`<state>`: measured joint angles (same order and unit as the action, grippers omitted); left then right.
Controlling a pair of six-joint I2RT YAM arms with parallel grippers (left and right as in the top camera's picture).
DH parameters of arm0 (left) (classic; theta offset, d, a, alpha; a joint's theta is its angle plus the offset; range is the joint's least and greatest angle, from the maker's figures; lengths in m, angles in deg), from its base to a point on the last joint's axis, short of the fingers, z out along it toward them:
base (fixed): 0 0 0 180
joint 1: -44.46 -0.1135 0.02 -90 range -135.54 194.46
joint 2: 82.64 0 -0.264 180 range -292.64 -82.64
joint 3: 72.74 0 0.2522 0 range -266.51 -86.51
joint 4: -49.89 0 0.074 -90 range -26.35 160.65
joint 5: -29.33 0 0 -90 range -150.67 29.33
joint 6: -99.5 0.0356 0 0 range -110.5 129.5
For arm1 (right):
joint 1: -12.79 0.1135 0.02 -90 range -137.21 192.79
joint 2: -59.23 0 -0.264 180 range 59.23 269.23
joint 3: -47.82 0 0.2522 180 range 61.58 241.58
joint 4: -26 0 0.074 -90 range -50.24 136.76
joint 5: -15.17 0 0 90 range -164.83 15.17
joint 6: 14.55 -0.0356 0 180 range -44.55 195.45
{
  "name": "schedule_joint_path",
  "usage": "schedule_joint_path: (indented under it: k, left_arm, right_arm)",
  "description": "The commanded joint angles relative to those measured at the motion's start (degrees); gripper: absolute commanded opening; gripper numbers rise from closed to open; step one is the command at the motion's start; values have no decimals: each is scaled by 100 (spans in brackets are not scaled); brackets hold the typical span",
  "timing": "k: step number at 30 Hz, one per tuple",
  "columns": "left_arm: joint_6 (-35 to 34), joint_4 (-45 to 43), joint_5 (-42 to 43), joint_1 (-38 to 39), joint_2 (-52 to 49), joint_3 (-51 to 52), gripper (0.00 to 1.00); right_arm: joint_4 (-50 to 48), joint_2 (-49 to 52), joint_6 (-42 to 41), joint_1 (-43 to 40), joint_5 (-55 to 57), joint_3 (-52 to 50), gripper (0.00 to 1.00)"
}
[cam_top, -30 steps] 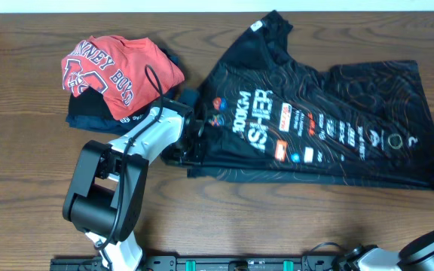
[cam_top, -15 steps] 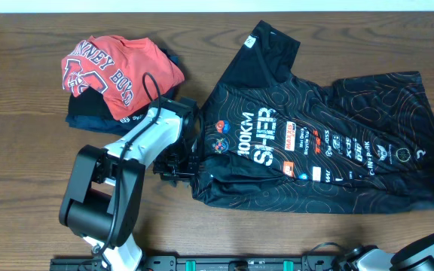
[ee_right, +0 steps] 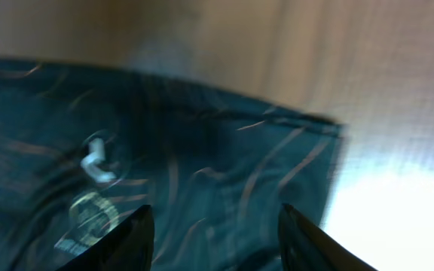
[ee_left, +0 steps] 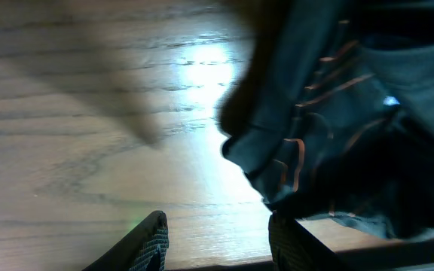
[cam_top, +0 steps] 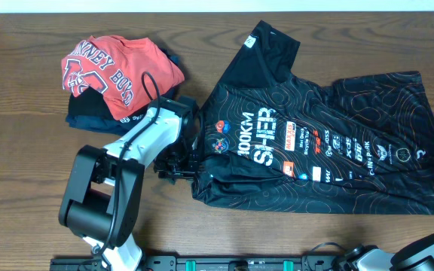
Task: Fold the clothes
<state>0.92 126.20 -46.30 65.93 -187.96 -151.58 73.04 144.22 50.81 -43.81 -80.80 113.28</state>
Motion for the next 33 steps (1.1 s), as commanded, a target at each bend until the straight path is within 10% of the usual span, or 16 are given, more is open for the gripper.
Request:
schedule_joint_path:
  k: [1, 11, 25, 33]
  left_arm:
    - [149, 0, 238, -28, 365, -433, 46]
    - [404, -931, 553, 452, 603, -566, 75]
    - [533, -1644, 334, 1462, -280, -527, 77]
    - [378, -2048, 337, 1462, -577, -527, 60]
  right_arm:
    - [42, -72, 339, 4, -782, 109, 52]
    - [330, -72, 323, 31, -765, 109, 58]
    - [369, -72, 326, 31, -765, 109, 57]
    - [369, -72, 326, 33, -778, 109, 57]
